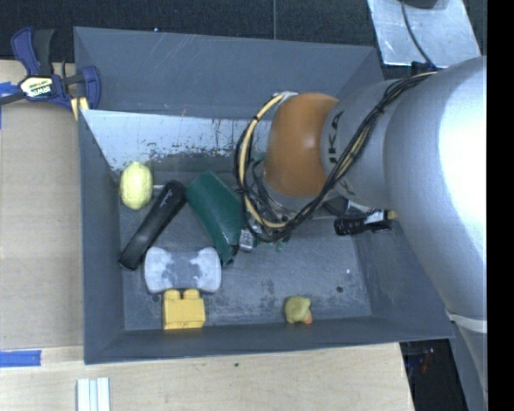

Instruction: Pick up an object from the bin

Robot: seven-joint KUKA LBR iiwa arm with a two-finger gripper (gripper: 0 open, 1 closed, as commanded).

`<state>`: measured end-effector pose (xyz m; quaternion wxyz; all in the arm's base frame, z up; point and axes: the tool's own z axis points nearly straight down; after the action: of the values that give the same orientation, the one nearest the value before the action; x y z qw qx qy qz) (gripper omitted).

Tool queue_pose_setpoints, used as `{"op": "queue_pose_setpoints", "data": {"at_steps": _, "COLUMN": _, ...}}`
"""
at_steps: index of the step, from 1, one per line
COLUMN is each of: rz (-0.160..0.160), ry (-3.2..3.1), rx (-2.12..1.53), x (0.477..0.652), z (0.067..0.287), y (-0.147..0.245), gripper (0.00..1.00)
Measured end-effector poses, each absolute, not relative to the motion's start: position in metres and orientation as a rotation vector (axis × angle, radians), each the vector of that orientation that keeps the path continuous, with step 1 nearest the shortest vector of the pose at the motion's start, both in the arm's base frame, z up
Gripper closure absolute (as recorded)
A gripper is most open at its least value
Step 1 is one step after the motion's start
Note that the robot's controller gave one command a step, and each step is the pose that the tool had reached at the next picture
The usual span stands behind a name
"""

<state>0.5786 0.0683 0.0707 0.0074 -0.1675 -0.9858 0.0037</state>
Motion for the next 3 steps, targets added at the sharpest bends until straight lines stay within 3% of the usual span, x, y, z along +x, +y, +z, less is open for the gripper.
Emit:
{"op": "queue_pose_setpoints", "data": {"at_steps": 1, "rz": 0.012, "ry": -3.083, "rx": -0.523, "x": 0.579, "z": 0.071, "y": 0.068, "gripper": 1.0}}
{"op": "queue_pose_setpoints", "data": {"at_steps": 3, "rz": 0.008, "ry": -3.094, "rx": -0.528, "x": 0.58, "z": 0.098, "y": 0.067, "gripper": 1.0}}
